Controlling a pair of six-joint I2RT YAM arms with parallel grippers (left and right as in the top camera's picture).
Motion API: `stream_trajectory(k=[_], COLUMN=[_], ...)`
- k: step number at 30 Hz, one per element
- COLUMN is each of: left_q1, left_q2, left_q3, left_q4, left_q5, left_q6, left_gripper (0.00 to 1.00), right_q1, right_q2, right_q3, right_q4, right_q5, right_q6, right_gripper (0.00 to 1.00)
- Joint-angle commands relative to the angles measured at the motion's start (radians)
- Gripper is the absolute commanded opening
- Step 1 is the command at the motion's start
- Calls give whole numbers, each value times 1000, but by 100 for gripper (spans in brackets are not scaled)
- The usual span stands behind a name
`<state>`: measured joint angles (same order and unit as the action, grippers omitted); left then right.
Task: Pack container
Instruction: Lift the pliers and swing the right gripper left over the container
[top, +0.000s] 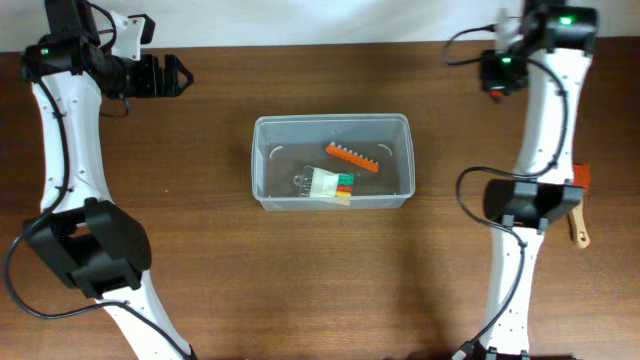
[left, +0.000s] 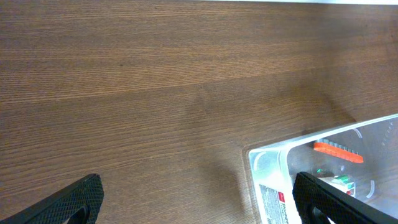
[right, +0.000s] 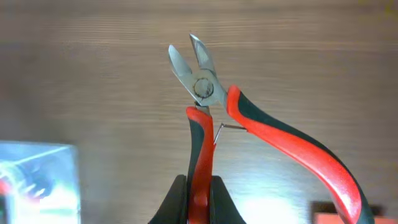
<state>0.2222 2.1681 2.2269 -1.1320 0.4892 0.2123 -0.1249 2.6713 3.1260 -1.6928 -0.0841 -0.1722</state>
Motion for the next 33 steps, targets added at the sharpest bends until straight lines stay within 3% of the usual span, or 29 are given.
stream_trajectory(k=[1,20,27,33], left_q1=[3,3,3,3], left_q2=[-1,-1,-1,-1], left_q3=[16,16,16,16], left_q4=[2,2,2,2], left_q5=[0,0,0,0], left_q6=[-9,-9,-9,-9], left_gripper=[99,99,99,99], right_q1=[95,542,616,622], right_q2=[-21,-146,-148,-164], right_q3=[16,16,-6,-42], right_q4=[-6,-6,-6,-6], right_q5=[-48,-38,-29,-25], right_q6=[-38,-37,-36,-10], right_gripper=[4,5,6,13])
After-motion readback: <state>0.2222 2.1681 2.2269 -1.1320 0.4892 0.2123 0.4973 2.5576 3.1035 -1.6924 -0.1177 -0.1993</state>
